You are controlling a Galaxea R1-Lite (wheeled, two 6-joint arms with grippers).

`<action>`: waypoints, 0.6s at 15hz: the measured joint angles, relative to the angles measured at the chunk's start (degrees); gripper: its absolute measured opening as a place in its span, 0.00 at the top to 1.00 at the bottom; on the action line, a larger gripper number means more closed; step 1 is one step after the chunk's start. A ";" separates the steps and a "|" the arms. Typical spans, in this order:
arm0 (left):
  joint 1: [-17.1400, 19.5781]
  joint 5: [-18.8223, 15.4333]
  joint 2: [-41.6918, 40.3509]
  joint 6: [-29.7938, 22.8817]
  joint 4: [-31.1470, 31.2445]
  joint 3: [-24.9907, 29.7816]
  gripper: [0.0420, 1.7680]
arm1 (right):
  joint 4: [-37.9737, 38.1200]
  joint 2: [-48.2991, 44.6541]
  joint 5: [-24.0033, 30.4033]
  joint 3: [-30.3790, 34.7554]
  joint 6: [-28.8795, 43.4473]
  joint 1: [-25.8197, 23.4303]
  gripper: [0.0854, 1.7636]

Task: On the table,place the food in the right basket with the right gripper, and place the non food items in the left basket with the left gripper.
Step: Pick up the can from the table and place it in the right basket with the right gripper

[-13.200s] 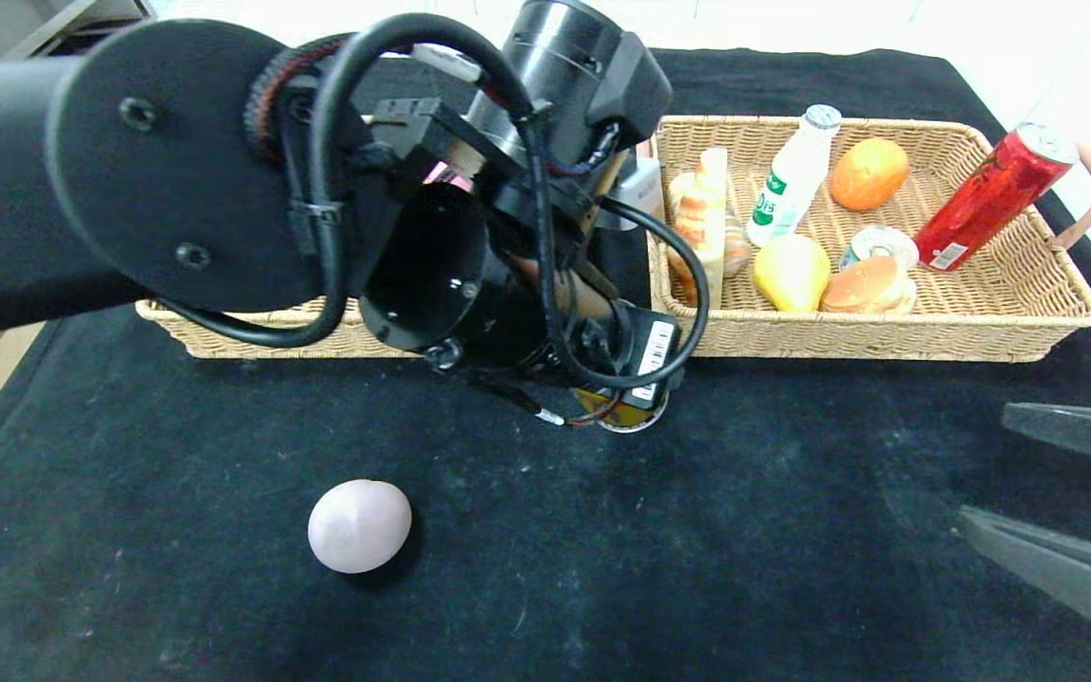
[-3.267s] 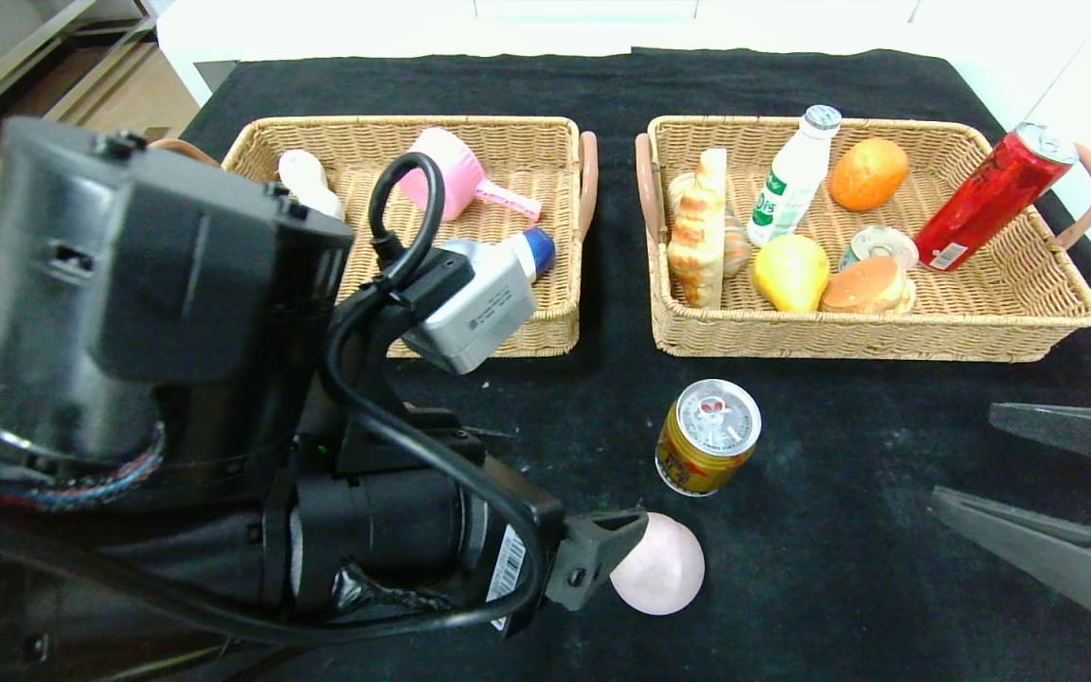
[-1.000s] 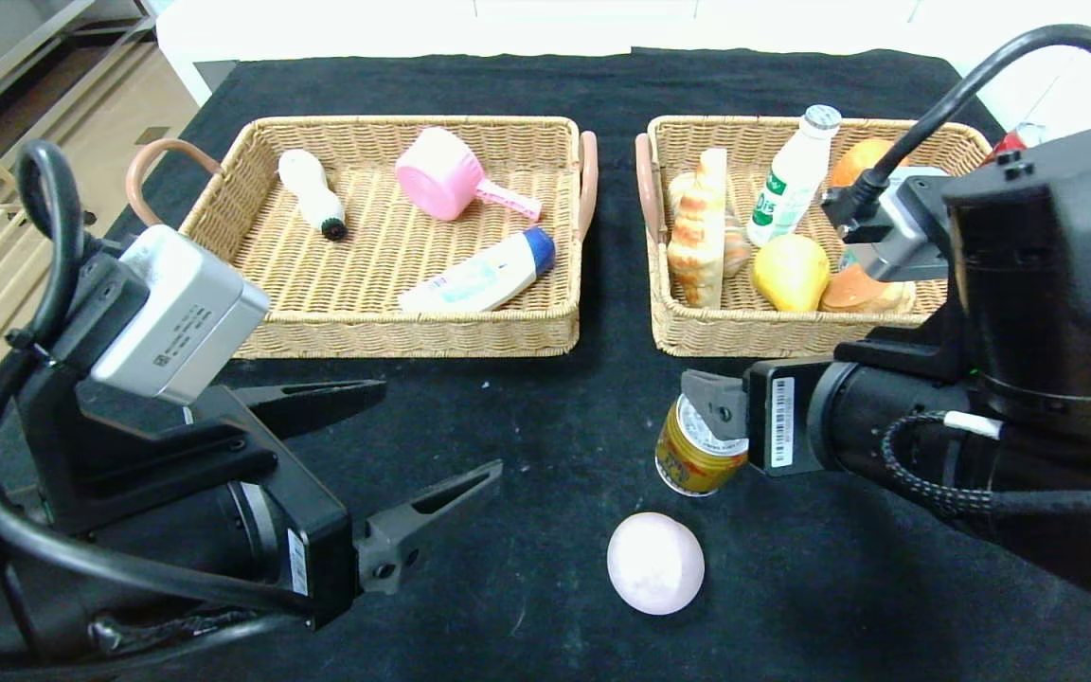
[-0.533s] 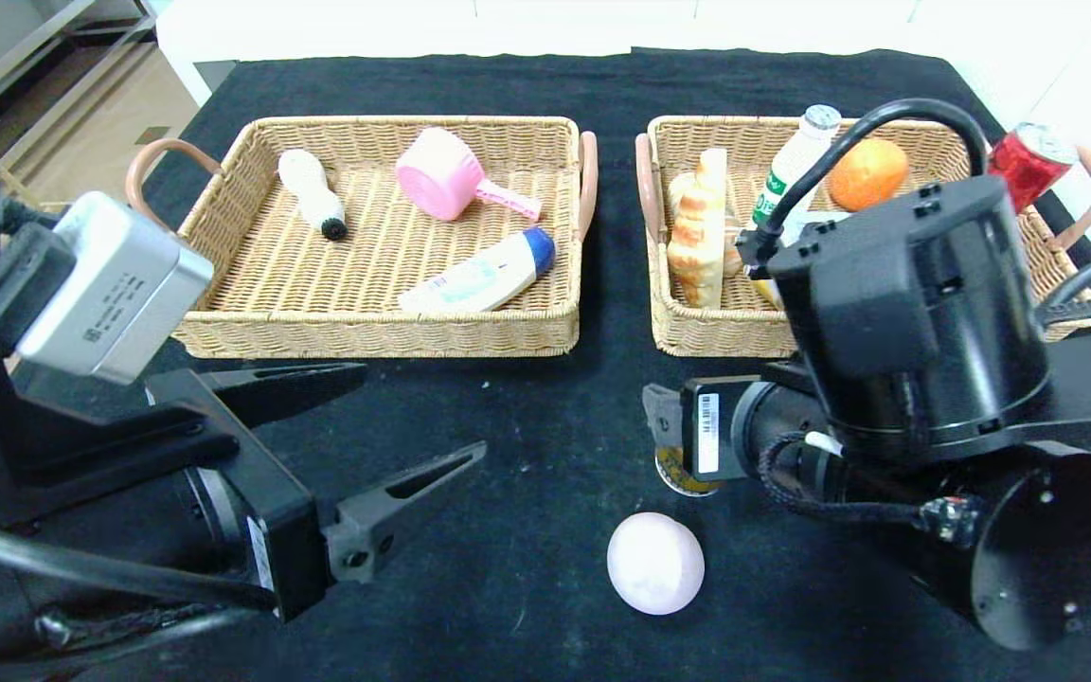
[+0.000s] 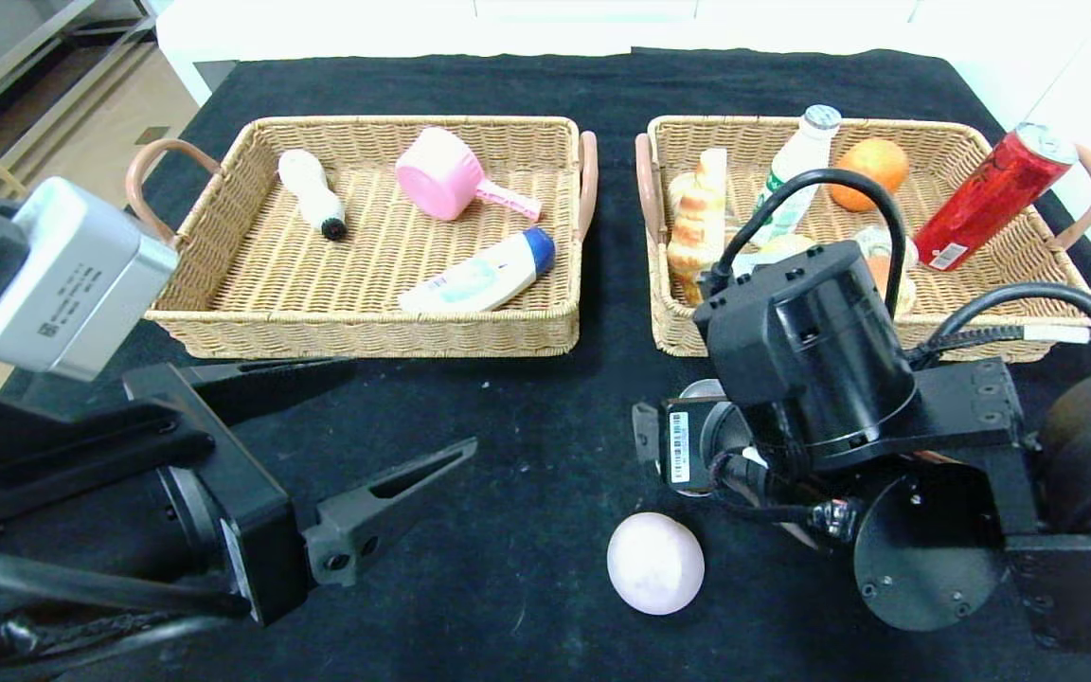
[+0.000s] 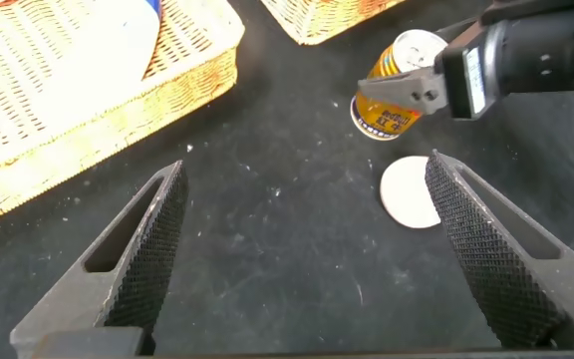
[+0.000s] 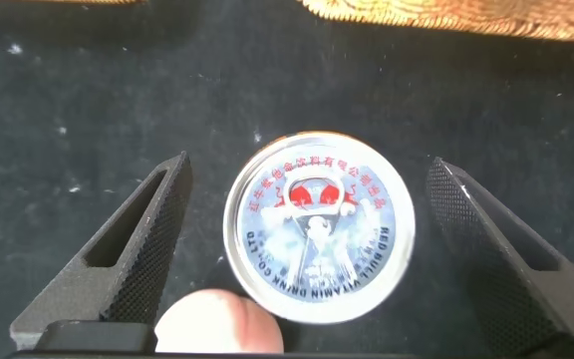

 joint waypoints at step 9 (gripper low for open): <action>-0.09 -0.02 -0.11 0.35 0.06 0.27 0.03 | -0.21 4.33 -1.13 -2.43 1.93 -1.24 0.03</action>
